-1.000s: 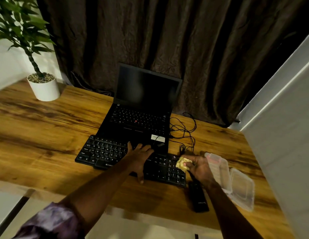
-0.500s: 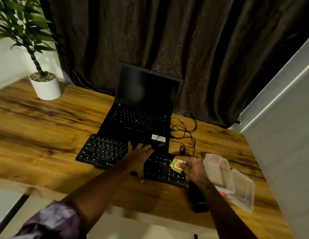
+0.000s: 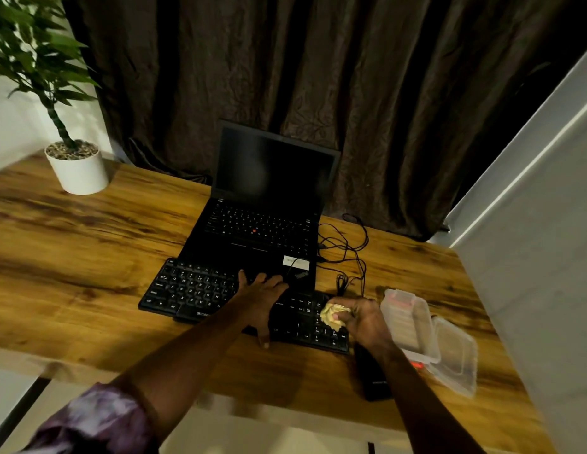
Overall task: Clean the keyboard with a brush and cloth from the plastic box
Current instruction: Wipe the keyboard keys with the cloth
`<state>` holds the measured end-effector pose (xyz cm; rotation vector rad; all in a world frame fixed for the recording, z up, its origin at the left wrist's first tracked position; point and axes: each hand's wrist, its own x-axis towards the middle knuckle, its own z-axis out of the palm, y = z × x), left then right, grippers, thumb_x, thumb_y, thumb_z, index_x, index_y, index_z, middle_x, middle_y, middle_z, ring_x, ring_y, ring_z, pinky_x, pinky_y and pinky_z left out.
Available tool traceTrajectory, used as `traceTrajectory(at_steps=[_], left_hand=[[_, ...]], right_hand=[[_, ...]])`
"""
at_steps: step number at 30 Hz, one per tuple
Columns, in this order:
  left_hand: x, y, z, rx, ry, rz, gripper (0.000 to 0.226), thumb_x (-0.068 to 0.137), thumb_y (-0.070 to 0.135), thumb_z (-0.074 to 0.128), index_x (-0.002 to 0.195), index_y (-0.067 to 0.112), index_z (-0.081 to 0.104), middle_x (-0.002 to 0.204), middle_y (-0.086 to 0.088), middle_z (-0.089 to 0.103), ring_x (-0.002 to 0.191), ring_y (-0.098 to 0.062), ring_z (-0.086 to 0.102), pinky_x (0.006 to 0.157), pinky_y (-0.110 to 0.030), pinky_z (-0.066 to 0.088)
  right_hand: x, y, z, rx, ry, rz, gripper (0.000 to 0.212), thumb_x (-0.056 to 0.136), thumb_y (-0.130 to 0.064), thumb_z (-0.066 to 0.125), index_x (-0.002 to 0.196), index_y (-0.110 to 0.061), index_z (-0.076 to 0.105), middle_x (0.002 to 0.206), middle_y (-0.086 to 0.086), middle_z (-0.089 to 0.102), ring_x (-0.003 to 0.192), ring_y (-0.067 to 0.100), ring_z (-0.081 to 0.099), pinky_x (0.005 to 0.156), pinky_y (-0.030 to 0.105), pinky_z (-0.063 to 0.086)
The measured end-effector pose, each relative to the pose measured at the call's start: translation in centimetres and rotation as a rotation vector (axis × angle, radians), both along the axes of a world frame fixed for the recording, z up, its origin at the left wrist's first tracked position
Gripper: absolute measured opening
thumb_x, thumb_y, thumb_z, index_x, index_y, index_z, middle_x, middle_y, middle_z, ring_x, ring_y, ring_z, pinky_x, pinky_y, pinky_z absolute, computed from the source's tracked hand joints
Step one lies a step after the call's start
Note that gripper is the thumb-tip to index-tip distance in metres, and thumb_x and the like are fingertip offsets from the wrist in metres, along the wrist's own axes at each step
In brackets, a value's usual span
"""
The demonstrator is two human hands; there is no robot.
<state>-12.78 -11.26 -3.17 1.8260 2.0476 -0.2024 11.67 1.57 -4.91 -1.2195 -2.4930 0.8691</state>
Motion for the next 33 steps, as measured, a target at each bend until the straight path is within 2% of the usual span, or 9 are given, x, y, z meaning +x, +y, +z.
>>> traceTrajectory(at_steps=[4,7,12,16,18,22,25,29,33], left_hand=[[0.1,-0.2,0.3,-0.003,-0.007,0.004,0.141,0.05,0.05,0.093,0.158,0.024,0.006,0.165,0.0,0.001,0.149,-0.03,0.004,0.107,-0.077,0.0],[0.3,-0.2,0.5,-0.014,-0.007,0.01,0.14,0.051,0.049,0.093,0.158,0.024,0.005,0.165,0.001,0.0,0.15,-0.031,0.002,0.108,-0.076,-0.001],[0.2,-0.2,0.5,-0.021,-0.004,0.006,0.141,0.051,0.049,0.093,0.158,0.024,0.005,0.165,0.001,0.001,0.15,-0.03,0.002,0.108,-0.077,-0.001],[0.1,-0.2,0.4,-0.014,-0.008,0.007,0.142,0.05,0.05,0.093,0.158,0.024,0.005,0.165,0.001,0.0,0.15,-0.03,0.002,0.108,-0.077,0.0],[0.1,-0.2,0.3,-0.013,-0.012,0.008,0.142,0.05,0.049,0.093,0.158,0.024,0.005,0.165,0.001,0.0,0.149,-0.03,0.002,0.108,-0.077,0.0],[0.0,-0.2,0.1,-0.007,-0.021,0.015,0.142,0.049,0.049,0.093,0.158,0.025,0.006,0.164,0.002,0.001,0.149,-0.03,0.003,0.107,-0.078,0.0],[0.0,-0.2,0.1,-0.007,-0.017,0.006,0.142,0.049,0.05,0.093,0.158,0.024,0.006,0.165,0.002,0.001,0.149,-0.03,0.003,0.107,-0.078,-0.001],[0.1,-0.3,0.1,-0.007,-0.003,0.011,0.141,0.051,0.051,0.092,0.158,0.023,0.006,0.165,0.0,0.0,0.149,-0.03,0.004,0.107,-0.078,0.001],[0.1,-0.3,0.3,-0.011,-0.024,0.013,0.141,0.05,0.05,0.093,0.158,0.024,0.006,0.165,0.001,-0.001,0.149,-0.03,0.002,0.107,-0.077,-0.001]], right_hand=[[2.6,0.8,0.2,-0.036,-0.002,-0.123,0.027,0.086,-0.01,0.075,0.11,-0.024,0.076,0.099,0.001,0.078,0.077,0.01,0.072,0.074,0.032,0.062],[2.0,-0.3,0.4,-0.072,0.064,-0.151,0.03,0.087,-0.003,0.073,0.109,-0.024,0.076,0.104,0.003,0.077,0.076,0.009,0.071,0.062,0.019,0.058],[-1.0,-2.2,0.0,-0.022,0.065,-0.052,0.032,0.087,-0.009,0.074,0.111,-0.029,0.076,0.107,-0.003,0.076,0.064,-0.01,0.061,0.061,0.003,0.044],[-0.3,-1.7,0.6,-0.013,0.046,-0.01,0.032,0.087,-0.01,0.074,0.113,-0.029,0.075,0.11,-0.003,0.075,0.078,-0.008,0.063,0.074,0.01,0.052],[1.0,-1.3,0.7,-0.001,0.033,-0.015,0.033,0.087,-0.008,0.073,0.114,-0.027,0.075,0.112,-0.001,0.075,0.088,0.002,0.068,0.083,0.025,0.059],[1.9,-1.3,0.4,0.042,-0.01,-0.022,0.033,0.088,-0.008,0.072,0.116,-0.026,0.074,0.113,0.003,0.075,0.092,0.013,0.07,0.084,0.033,0.06],[-0.2,-2.2,0.2,0.037,0.023,-0.002,0.032,0.088,-0.01,0.073,0.113,-0.028,0.075,0.111,-0.001,0.075,0.089,0.011,0.07,0.084,0.028,0.058],[-2.7,-3.1,0.0,0.025,0.022,0.096,0.031,0.088,-0.013,0.074,0.115,-0.027,0.075,0.111,-0.004,0.075,0.074,-0.017,0.056,0.076,0.009,0.049],[-0.6,-2.2,0.4,0.019,-0.024,0.049,0.032,0.09,-0.015,0.072,0.12,-0.026,0.072,0.111,0.0,0.075,0.076,-0.006,0.059,0.066,0.006,0.045]])
